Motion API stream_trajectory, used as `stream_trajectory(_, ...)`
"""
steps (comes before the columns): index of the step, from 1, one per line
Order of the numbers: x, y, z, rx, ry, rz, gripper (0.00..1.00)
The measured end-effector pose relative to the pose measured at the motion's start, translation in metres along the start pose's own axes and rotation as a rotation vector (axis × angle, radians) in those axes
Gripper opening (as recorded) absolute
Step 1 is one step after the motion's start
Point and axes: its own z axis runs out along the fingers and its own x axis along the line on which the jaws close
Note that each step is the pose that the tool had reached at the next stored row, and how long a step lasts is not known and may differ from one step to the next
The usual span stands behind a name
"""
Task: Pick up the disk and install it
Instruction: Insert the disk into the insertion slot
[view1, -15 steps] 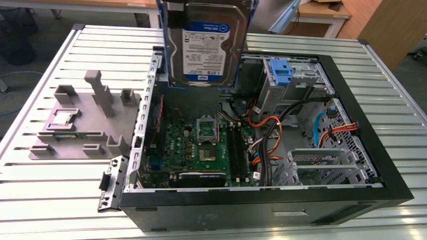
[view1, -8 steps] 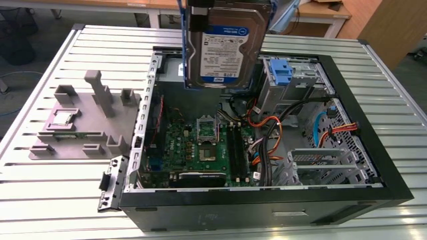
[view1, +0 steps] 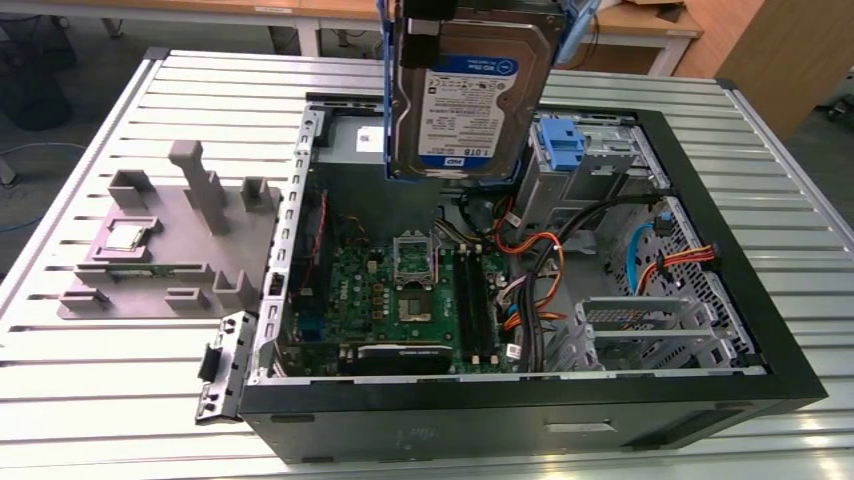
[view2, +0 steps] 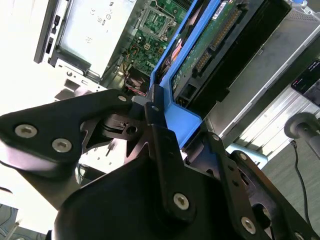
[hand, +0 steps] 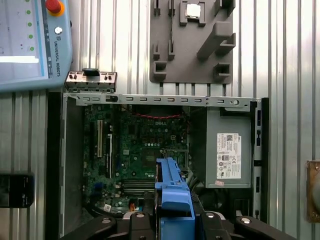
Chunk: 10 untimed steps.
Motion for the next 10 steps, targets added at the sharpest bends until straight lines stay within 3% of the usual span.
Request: stream_trajectory(10, 0.0008, -0.0004, -0.0001, 0.0, 0.0001, 0.0, 0.37)
